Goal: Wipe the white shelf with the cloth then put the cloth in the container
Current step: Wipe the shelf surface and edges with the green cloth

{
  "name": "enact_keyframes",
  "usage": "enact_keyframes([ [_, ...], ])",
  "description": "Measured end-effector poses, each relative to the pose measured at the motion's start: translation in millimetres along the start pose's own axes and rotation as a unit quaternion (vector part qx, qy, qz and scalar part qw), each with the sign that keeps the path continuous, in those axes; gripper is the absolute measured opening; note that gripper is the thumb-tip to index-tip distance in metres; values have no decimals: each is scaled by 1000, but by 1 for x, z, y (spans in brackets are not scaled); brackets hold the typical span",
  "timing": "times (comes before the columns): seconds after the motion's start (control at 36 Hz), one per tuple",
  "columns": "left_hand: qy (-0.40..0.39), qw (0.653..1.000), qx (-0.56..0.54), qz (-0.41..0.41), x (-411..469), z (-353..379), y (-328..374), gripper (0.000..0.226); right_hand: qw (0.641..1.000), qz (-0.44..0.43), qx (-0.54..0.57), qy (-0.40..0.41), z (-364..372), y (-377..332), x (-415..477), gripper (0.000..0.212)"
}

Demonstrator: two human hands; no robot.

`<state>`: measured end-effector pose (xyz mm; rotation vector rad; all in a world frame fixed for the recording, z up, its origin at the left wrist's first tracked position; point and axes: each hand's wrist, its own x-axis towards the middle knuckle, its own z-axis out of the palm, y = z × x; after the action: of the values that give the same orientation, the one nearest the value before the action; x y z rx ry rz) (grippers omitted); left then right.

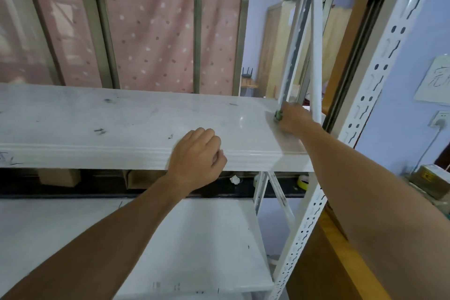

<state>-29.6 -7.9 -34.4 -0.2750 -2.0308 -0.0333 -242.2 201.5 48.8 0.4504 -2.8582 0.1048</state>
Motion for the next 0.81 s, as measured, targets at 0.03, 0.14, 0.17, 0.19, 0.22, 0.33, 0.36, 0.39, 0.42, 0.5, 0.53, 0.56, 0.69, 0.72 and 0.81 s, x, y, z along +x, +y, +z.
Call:
enact_keyframes([
  [0.03, 0, 1000, 0, 21, 3, 0, -4, 21, 1000, -8, 1, -7, -1, -3, 5, 43],
  [0.14, 20, 999, -11, 41, 1, 4, -11, 25, 997, -69, -16, -23, -5, -21, 20, 39],
  [0.17, 32, 999, -20, 39, 0, 5, -10, 26, 995, -94, -18, -24, -7, -26, 22, 37],
  [0.19, 44, 998, -26, 37, -2, 6, -9, 26, 991, -125, -19, -30, -10, -33, 20, 35],
  [0.22, 55, 997, -31, 37, -4, 7, -9, 26, 986, -163, -20, -34, -11, -39, 20, 31],
  [0.33, 90, 995, -33, 40, -10, 9, -7, 27, 957, -288, 5, -36, -11, -60, 3, 22],
  [0.36, 96, 994, -28, 37, -10, 10, -5, 27, 948, -316, 29, -33, -9, -64, -5, 22],
  [0.39, 103, 994, -24, 32, -9, 11, -4, 28, 936, -347, 56, -29, -7, -68, -14, 22],
  [0.42, 107, 994, -20, 27, -9, 12, -1, 28, 924, -373, 80, -27, -7, -72, -24, 22],
  [0.5, 111, 994, 6, 2, -10, 13, 7, 32, 901, -415, 126, -4, -4, -76, -38, 21],
  [0.53, 111, 994, 13, -7, -11, 14, 9, 34, 902, -409, 138, 6, -2, -75, -38, 20],
  [0.56, 111, 994, 19, -17, -11, 14, 10, 36, 908, -394, 144, 15, -1, -72, -35, 20],
  [0.69, 92, 994, 43, -38, -11, 12, 14, 41, 965, -255, 62, 4, -2, -45, -2, 29],
  [0.72, 86, 994, 51, -38, -11, 11, 14, 42, 975, -218, 34, 0, -2, -37, 6, 33],
  [0.81, 60, 995, 70, -40, -13, 8, 13, 42, 992, -118, -38, 7, 6, -14, 33, 35],
])
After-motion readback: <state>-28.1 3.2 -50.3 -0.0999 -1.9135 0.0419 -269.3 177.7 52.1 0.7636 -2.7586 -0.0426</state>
